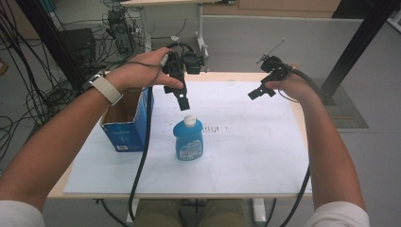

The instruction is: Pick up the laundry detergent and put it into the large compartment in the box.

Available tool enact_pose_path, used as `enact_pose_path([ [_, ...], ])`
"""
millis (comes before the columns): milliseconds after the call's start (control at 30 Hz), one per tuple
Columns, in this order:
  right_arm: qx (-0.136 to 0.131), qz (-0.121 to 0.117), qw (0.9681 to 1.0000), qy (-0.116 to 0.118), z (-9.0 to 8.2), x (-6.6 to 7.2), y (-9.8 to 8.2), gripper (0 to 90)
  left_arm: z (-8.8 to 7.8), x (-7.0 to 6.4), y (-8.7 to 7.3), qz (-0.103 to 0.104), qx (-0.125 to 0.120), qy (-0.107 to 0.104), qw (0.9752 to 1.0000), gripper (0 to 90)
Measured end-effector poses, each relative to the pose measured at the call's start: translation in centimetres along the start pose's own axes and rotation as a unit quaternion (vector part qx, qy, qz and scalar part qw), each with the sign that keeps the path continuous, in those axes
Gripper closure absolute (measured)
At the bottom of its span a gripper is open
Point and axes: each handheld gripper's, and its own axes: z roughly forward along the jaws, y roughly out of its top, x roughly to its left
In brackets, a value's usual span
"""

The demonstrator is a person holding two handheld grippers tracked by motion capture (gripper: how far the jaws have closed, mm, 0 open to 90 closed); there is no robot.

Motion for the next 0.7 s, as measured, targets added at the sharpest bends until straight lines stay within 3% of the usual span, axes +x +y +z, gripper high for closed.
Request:
enact_pose_path([
  [700, -0.004, 0.000, 1.0000, 0.001, 0.0, 0.3, -0.1, 10.3, 2.2, -1.7, 0.8, 0.001, 0.010, -0.002, 0.9999, 7.7],
])
